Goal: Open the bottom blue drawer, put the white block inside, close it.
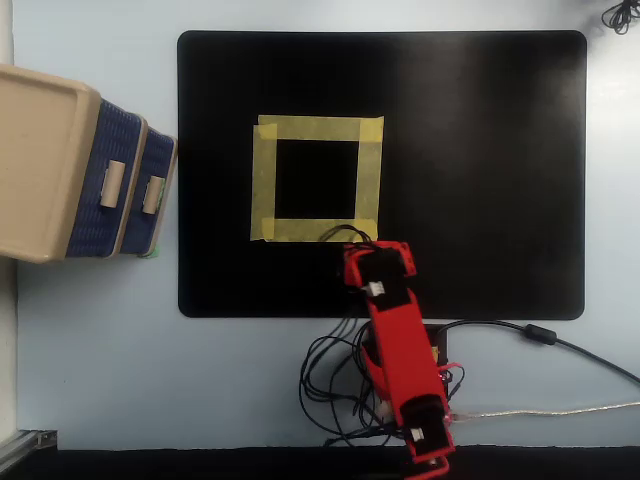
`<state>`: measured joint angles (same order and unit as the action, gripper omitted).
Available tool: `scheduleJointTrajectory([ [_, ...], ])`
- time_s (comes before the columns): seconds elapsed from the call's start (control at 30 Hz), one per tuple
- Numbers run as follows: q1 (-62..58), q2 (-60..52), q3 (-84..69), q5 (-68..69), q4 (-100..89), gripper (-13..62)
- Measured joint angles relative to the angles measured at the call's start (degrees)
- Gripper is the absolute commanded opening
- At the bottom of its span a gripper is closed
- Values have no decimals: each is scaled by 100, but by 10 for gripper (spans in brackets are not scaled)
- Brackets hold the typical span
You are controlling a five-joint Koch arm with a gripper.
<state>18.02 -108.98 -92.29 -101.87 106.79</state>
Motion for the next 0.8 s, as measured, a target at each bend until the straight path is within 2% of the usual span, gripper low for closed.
scheduleJointTrajectory([
  [0.1, -615, -1389, -2646, 984, -905, 339],
  [0.2, -879, -2232, -3990, 1380, -1696, 340],
  [0.27, -949, -2303, -4649, 1433, -1960, 342],
  [0.8, -1503, -2303, -4816, 1485, -1846, 345],
])
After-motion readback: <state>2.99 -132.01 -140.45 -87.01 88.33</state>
